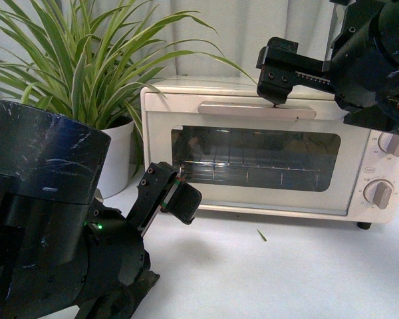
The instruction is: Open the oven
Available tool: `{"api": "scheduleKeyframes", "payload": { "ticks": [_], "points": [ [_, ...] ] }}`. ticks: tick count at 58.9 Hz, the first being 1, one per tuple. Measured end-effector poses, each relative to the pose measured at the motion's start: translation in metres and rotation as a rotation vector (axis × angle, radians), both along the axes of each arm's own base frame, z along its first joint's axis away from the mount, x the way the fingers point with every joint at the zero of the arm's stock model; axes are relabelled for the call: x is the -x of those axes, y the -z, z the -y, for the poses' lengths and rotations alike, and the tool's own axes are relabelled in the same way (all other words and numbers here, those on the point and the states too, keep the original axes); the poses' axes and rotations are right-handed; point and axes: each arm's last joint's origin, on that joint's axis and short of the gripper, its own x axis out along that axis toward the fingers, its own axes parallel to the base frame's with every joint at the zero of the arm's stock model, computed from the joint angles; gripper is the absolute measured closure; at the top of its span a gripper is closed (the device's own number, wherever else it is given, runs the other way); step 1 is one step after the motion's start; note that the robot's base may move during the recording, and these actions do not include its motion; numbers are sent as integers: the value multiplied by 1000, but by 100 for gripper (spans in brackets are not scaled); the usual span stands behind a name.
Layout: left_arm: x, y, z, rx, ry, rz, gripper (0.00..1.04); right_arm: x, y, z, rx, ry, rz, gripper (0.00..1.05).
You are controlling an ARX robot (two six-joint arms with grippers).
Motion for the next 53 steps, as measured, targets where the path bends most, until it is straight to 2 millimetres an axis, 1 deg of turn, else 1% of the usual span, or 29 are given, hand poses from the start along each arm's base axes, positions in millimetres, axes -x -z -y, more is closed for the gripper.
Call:
{"api": "scheduleKeyframes", "payload": {
  "ticks": [17, 24, 31, 37, 45, 53],
  "points": [
    [0, 0, 0, -1, -2, 0, 7, 21, 13, -2, -9, -82, -4, 9],
    [0, 0, 0, -2, -2, 0, 7, 32, 23, -3, -10, -117, 0, 9],
    [0, 0, 0, -3, -2, -1, 7, 48, 38, -2, -20, -174, -14, 9],
    [0, 0, 0, -4, -4, -1, 7, 55, 45, -2, -23, -200, -24, 9],
    [0, 1, 0, -6, -4, -1, 7, 67, 57, 1, -34, -230, -45, 9],
    [1, 1, 0, -6, -4, -2, 7, 80, 61, 8, -52, -222, -43, 9]
  ]
}}
